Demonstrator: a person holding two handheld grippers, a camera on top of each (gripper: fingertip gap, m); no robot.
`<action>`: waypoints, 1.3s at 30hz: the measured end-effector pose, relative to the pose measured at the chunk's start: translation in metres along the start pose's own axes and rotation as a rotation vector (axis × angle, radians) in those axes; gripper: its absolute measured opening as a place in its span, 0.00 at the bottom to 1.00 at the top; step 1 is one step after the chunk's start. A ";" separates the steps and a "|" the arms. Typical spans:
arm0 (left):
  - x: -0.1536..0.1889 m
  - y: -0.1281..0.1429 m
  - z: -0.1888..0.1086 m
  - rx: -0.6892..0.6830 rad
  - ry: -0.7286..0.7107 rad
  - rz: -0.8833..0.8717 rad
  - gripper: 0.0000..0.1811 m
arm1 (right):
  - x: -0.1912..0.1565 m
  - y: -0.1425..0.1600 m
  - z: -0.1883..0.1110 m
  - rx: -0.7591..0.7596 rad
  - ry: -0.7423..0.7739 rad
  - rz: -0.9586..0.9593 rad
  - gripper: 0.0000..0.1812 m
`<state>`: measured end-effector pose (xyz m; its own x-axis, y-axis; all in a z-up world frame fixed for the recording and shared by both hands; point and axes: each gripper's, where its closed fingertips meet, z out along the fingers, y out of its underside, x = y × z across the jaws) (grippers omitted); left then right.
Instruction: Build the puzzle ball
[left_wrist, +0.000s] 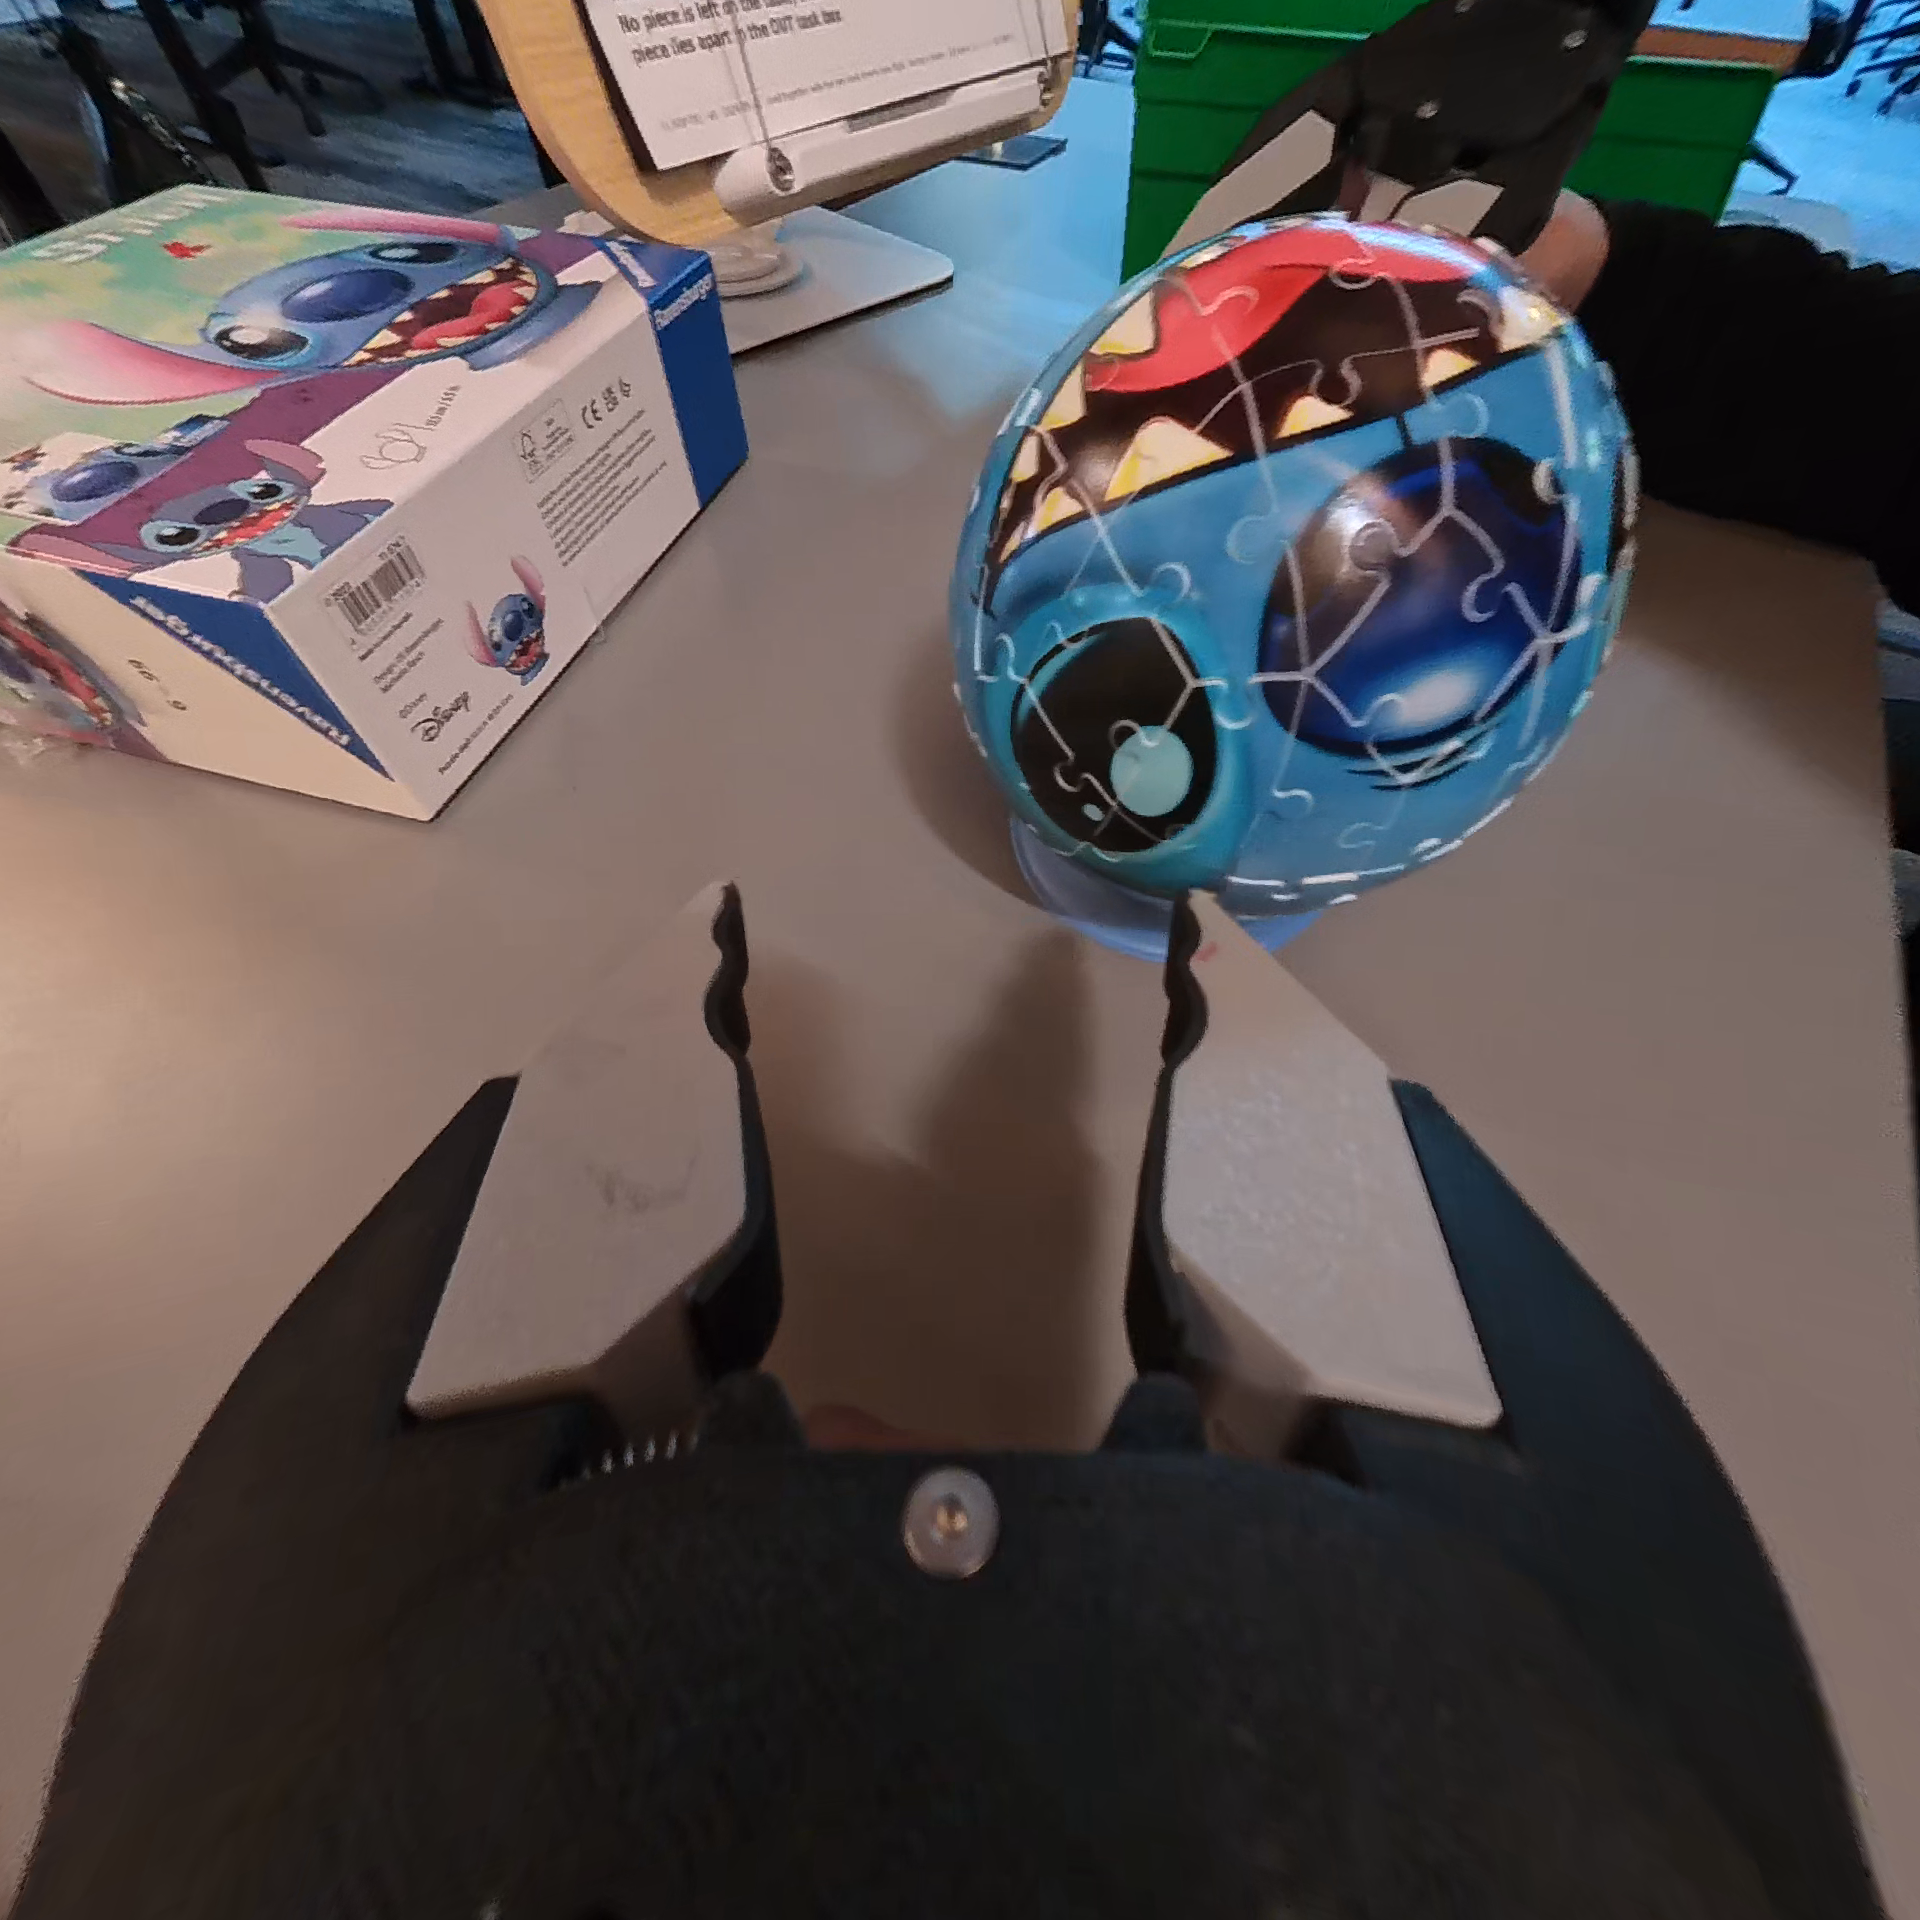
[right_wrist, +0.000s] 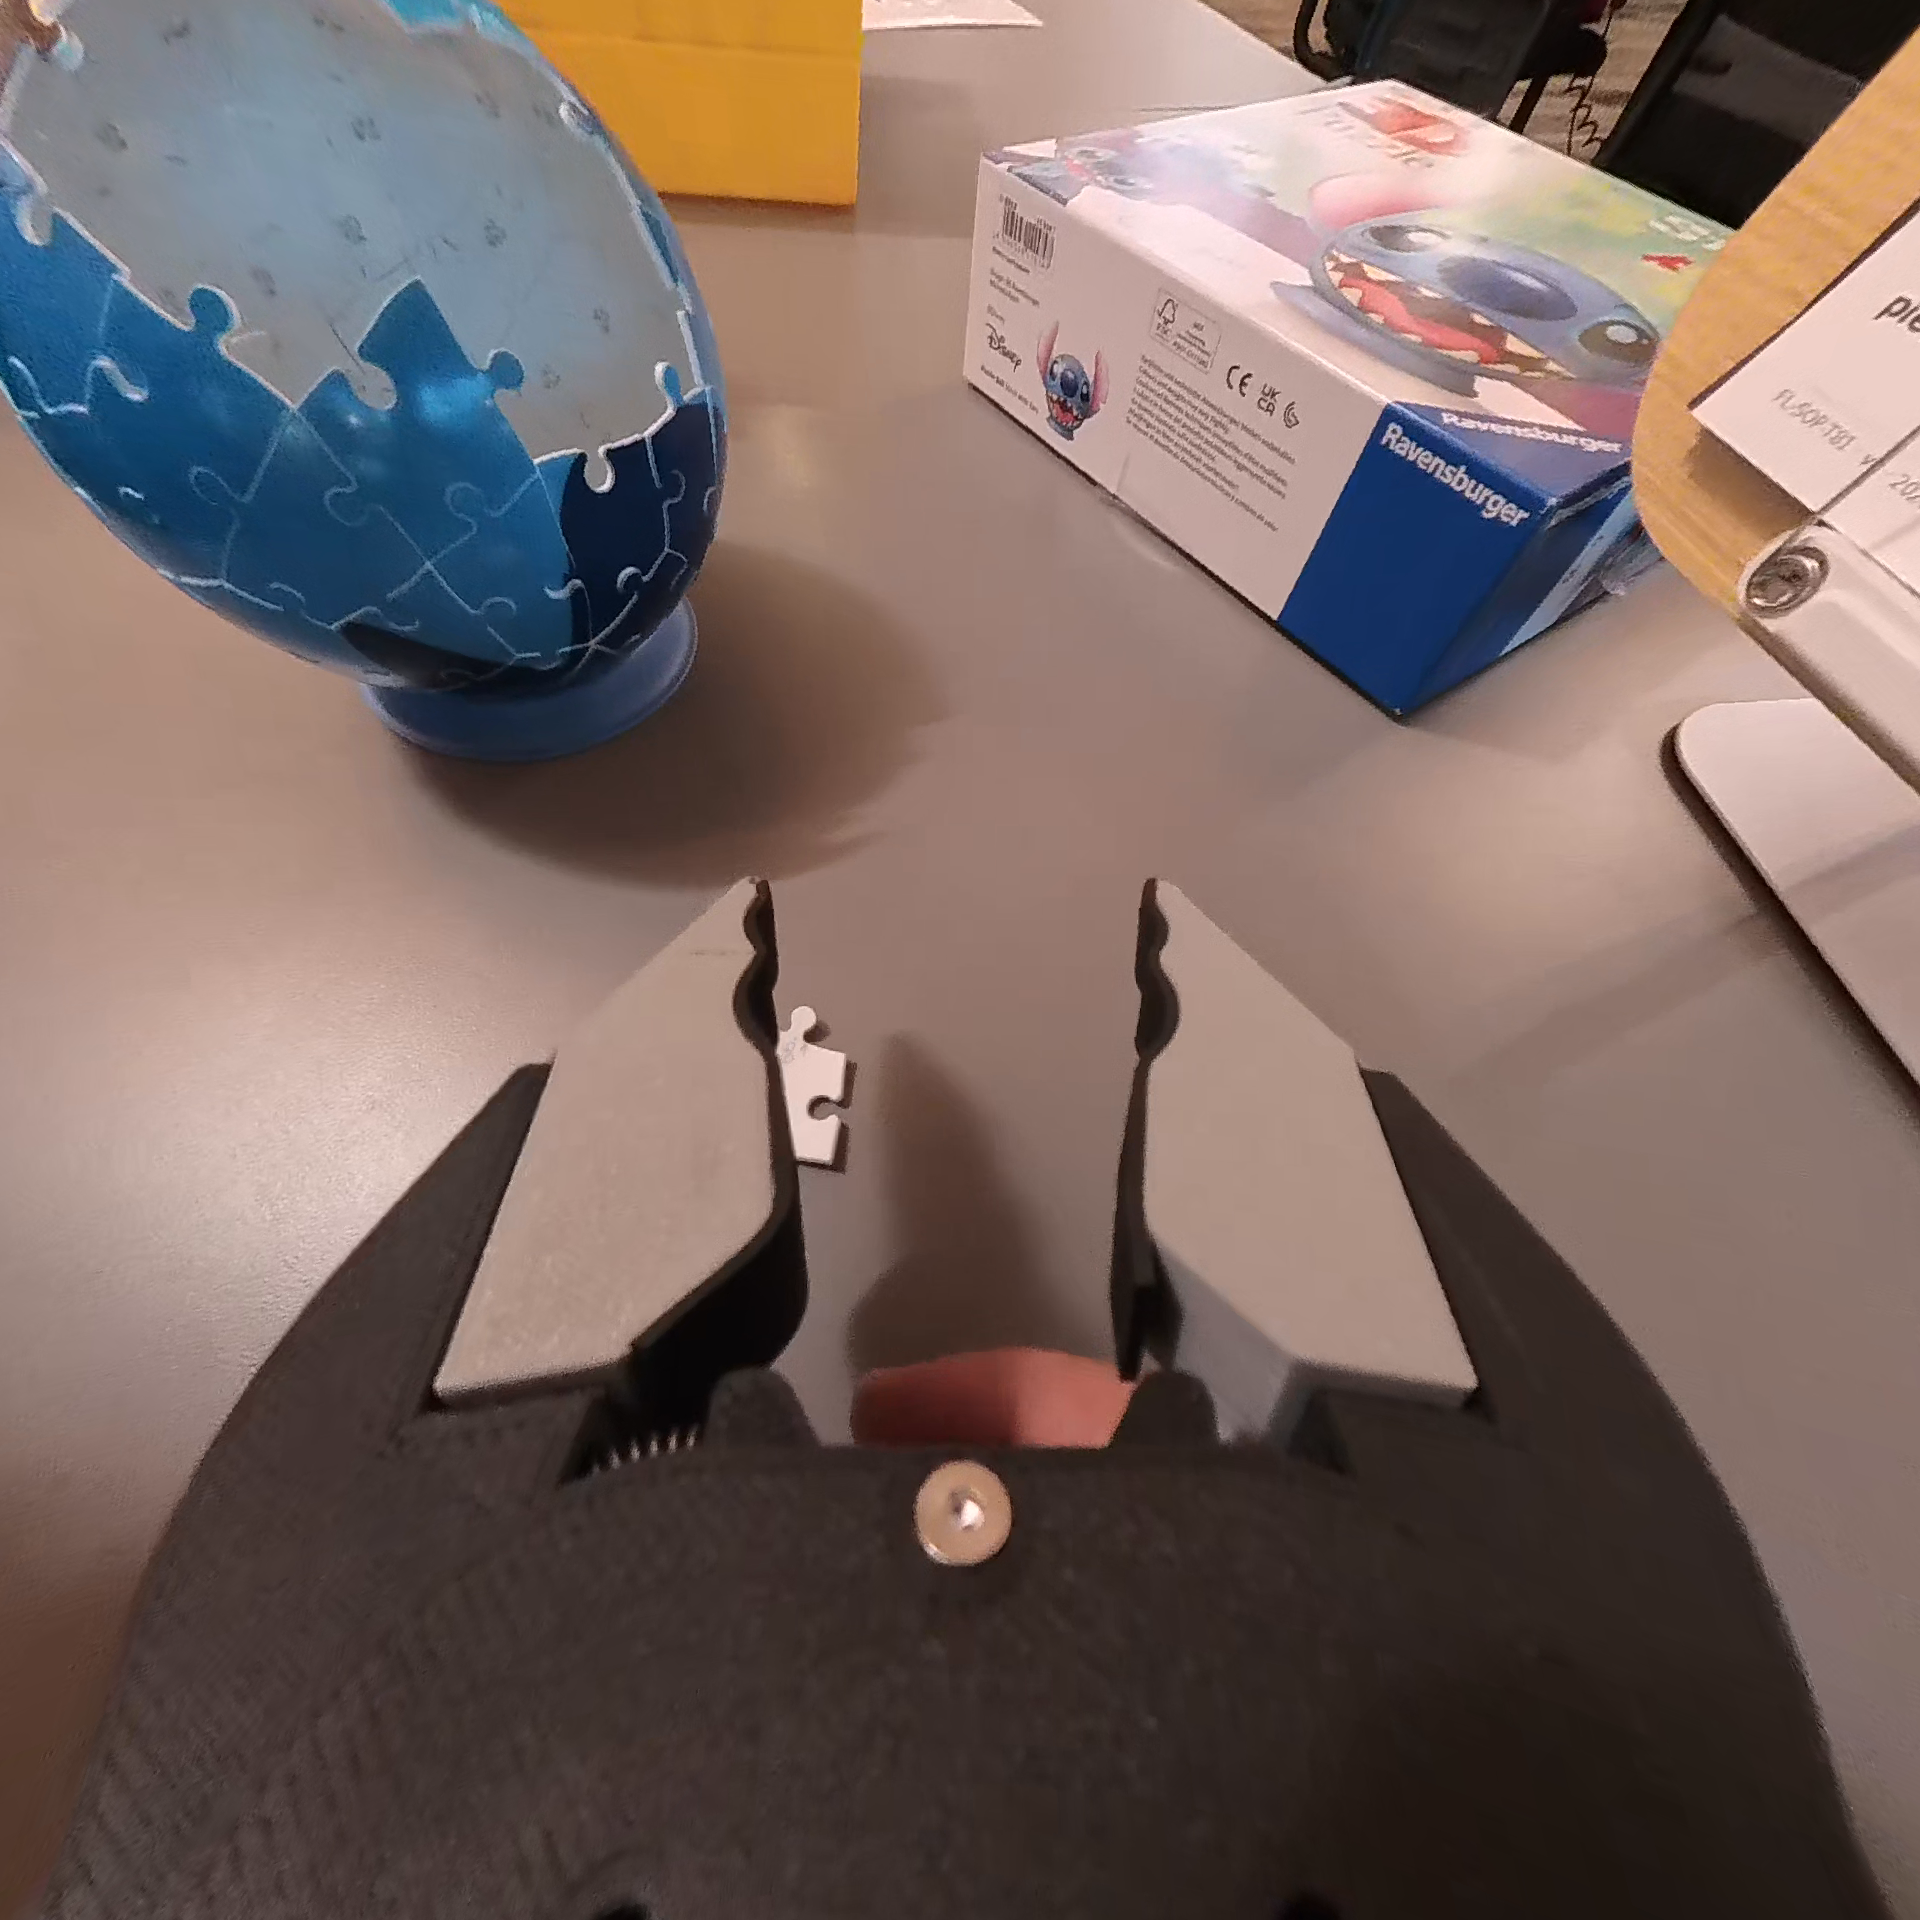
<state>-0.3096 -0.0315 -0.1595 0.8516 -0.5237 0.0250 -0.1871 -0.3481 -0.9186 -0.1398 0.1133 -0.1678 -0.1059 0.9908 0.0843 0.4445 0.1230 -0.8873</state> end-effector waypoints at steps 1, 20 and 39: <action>-0.006 0.001 0.000 -0.006 -0.032 0.003 0.43 | 0.000 -0.001 -0.001 0.007 0.001 0.000 0.37; -0.054 -0.001 -0.016 0.043 -0.253 -0.088 0.36 | -0.021 0.025 -0.017 -0.208 -0.057 -0.116 0.31; -0.064 0.003 -0.029 -0.022 -0.405 0.035 0.33 | -0.033 0.041 -0.006 -0.342 -0.015 -0.257 0.01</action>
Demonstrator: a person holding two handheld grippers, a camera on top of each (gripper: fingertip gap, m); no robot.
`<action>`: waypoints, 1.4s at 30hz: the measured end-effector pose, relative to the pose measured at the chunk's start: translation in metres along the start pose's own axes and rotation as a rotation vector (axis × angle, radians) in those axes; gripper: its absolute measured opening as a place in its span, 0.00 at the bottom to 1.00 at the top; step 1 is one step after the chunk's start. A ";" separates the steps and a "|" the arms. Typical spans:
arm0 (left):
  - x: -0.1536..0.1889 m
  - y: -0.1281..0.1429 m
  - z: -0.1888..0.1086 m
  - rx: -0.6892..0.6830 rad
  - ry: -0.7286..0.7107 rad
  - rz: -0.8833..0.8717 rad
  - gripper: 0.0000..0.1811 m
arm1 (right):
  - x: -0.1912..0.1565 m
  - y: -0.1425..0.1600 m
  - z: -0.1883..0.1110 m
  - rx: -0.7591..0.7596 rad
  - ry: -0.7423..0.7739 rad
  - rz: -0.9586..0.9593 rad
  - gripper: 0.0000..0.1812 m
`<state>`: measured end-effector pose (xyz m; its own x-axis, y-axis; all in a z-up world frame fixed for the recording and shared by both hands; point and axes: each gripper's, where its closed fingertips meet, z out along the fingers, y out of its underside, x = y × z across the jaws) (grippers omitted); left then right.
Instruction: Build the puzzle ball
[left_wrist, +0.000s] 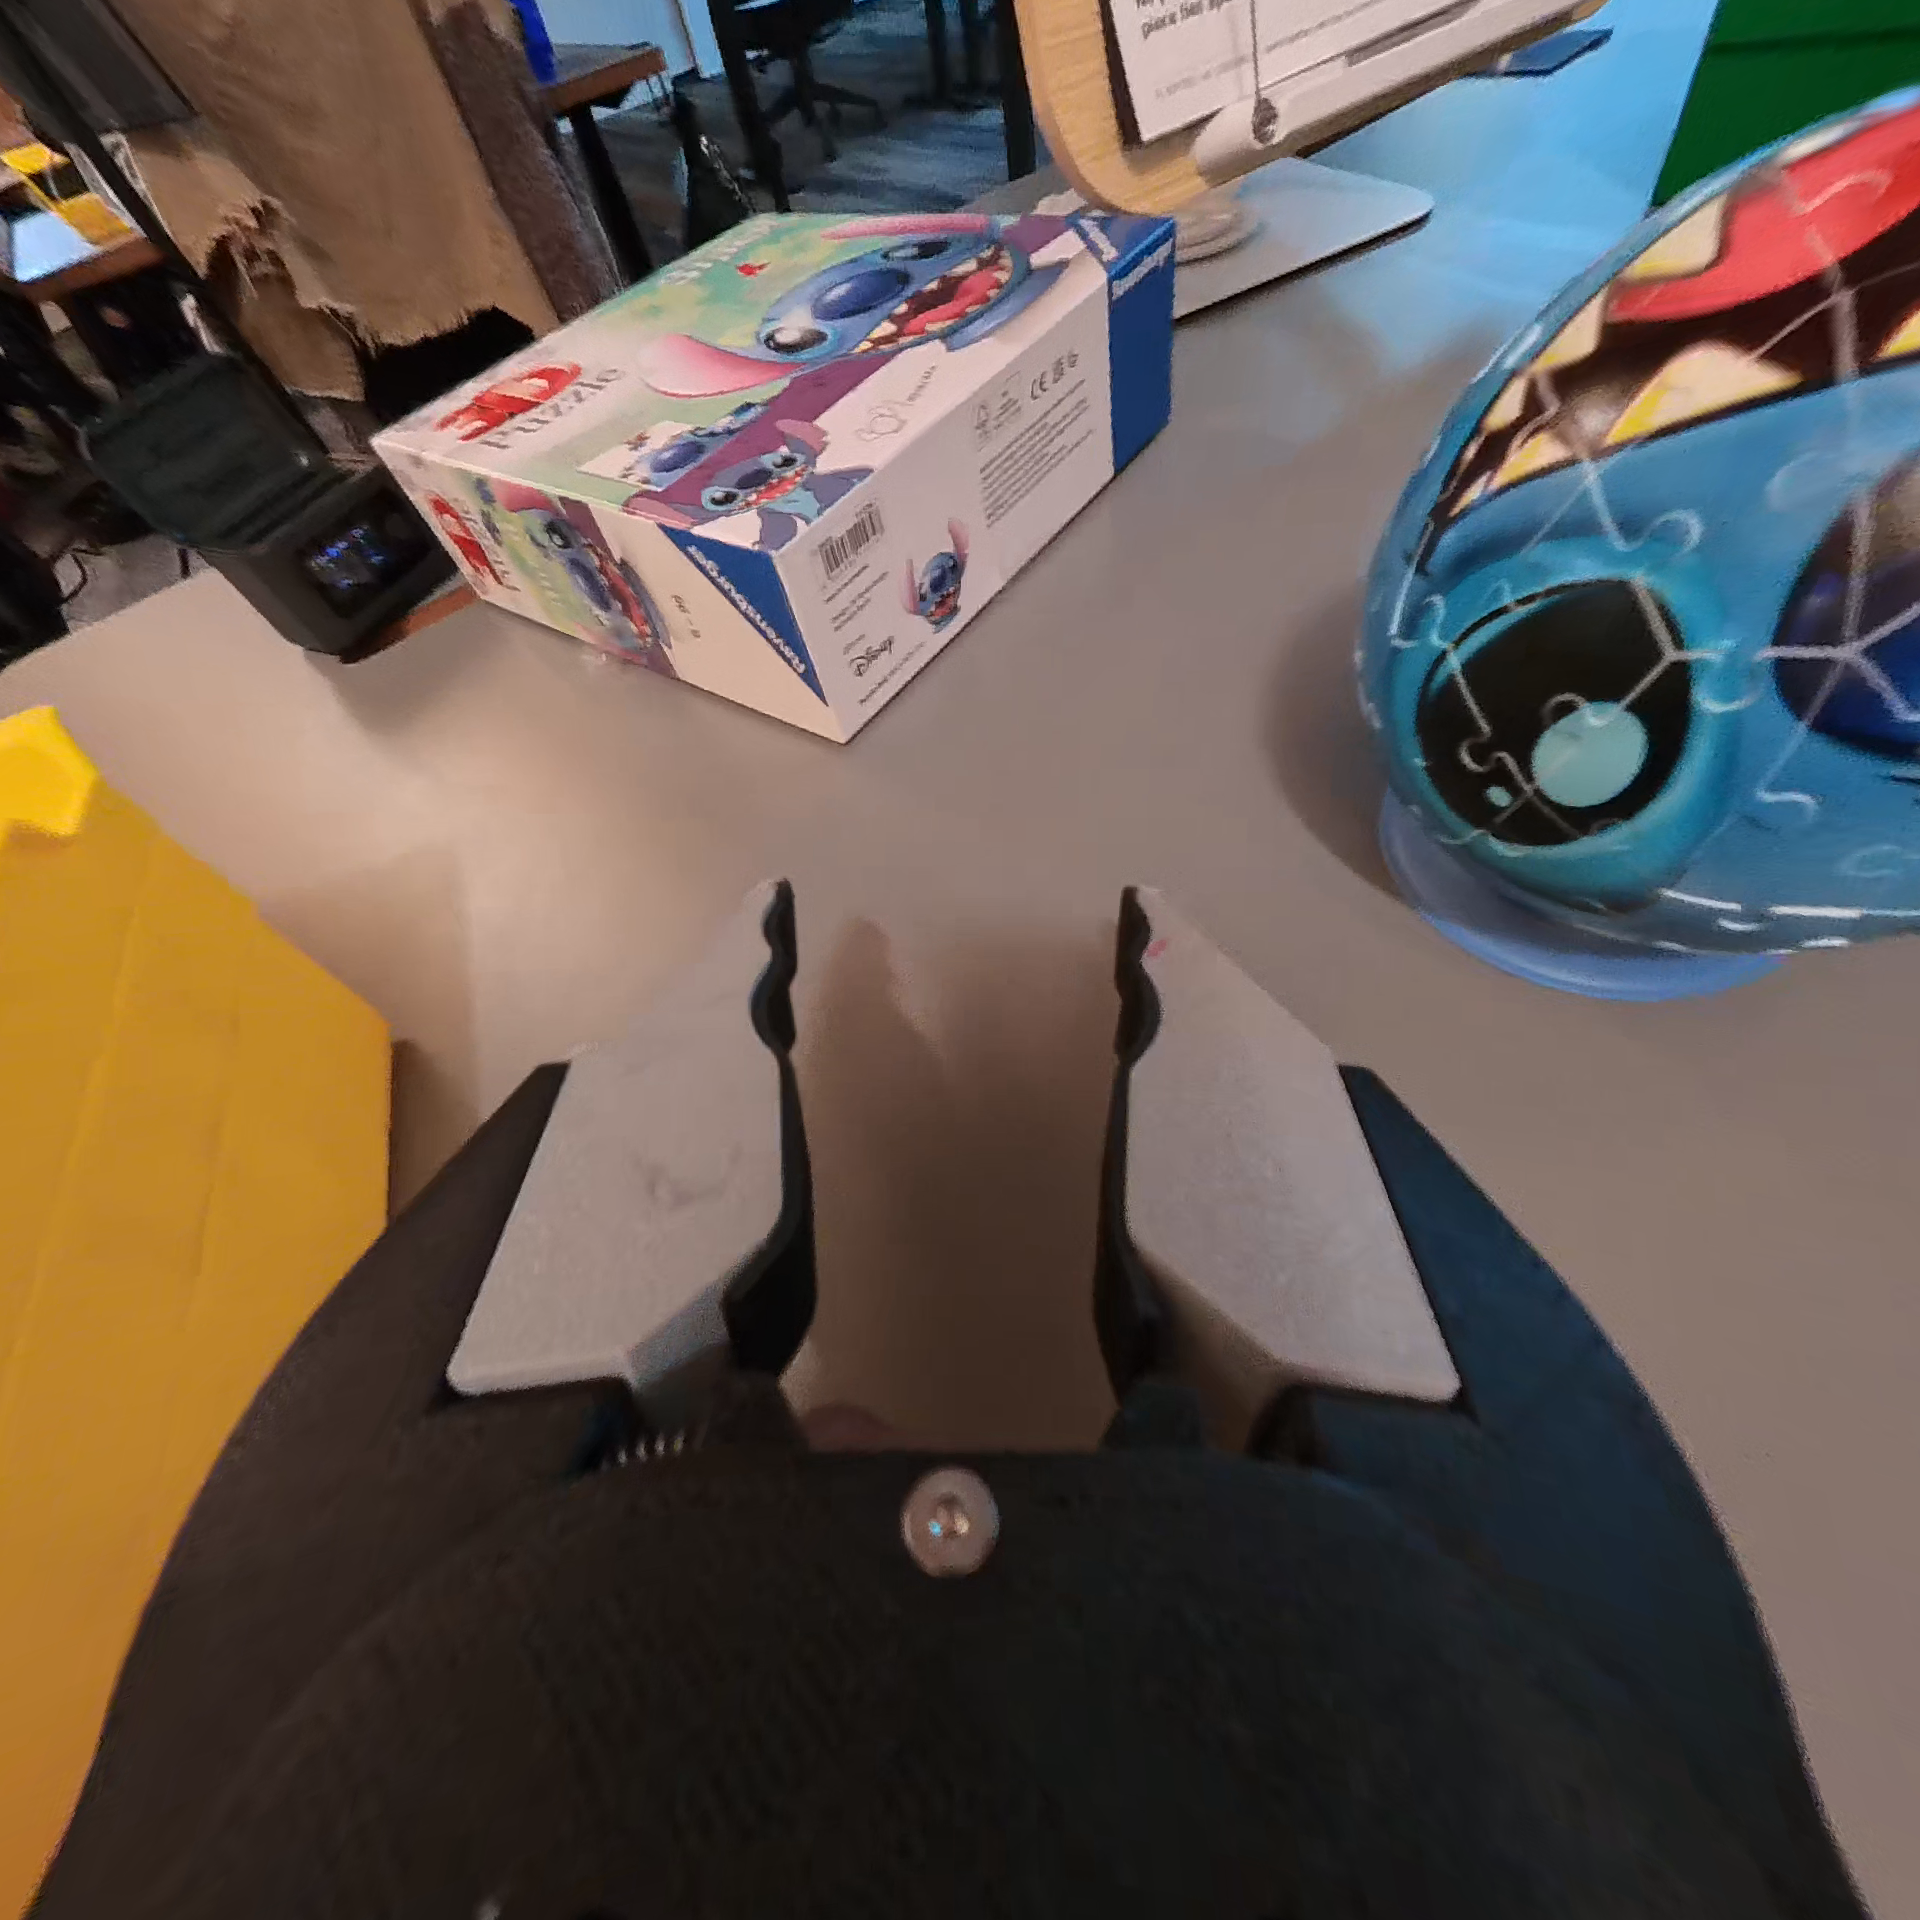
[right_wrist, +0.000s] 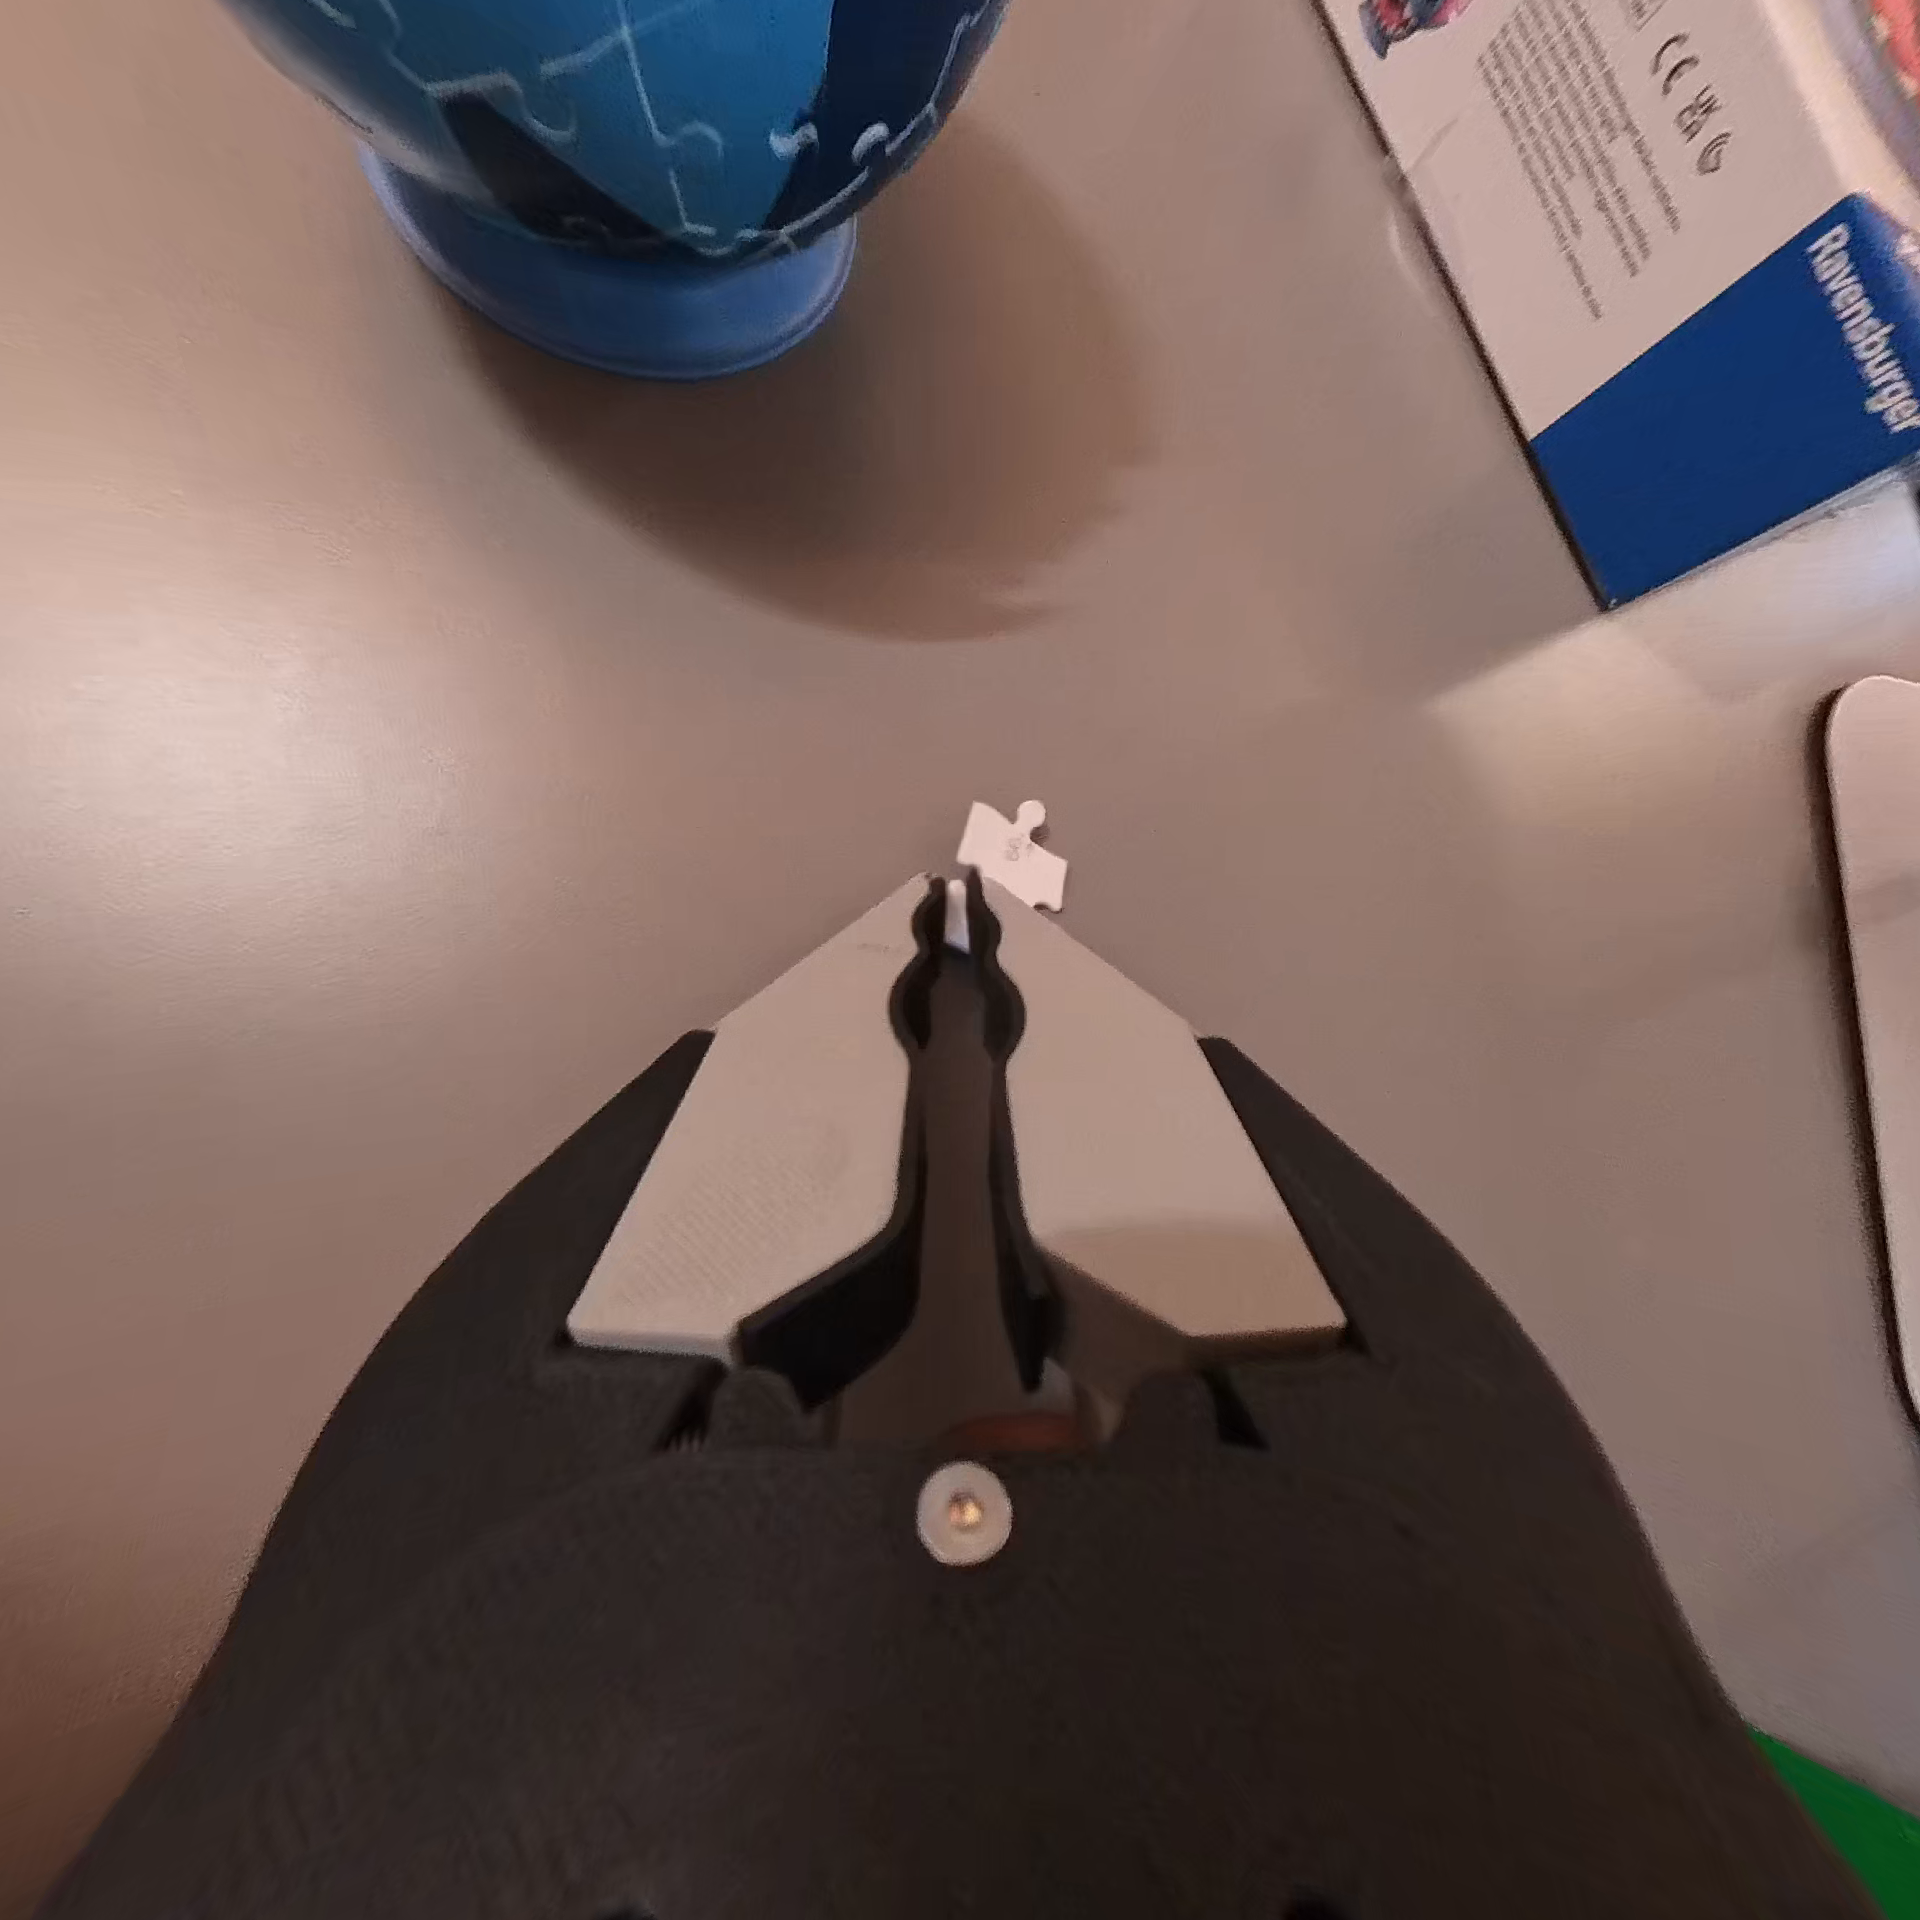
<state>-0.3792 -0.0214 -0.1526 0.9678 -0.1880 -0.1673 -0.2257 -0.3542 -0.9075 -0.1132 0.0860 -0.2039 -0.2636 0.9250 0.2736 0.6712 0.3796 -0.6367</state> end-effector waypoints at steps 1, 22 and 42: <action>0.001 -0.005 -0.004 0.013 0.002 -0.002 0.32 | 0.002 -0.003 -0.002 0.019 0.007 0.005 0.00; 0.280 -0.077 -0.059 0.124 0.410 0.164 0.27 | -0.013 -0.114 -0.080 0.671 -0.222 0.331 0.00; 0.228 -0.126 0.014 0.264 -0.449 0.738 0.26 | -0.039 -0.136 -0.100 0.835 -0.657 0.680 0.00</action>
<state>-0.1289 -0.0064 -0.0823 0.5519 0.1105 -0.8265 -0.8272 -0.0529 -0.5594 -0.1253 -0.0033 -0.0559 -0.4927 0.6790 -0.5443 0.2277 -0.5031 -0.8337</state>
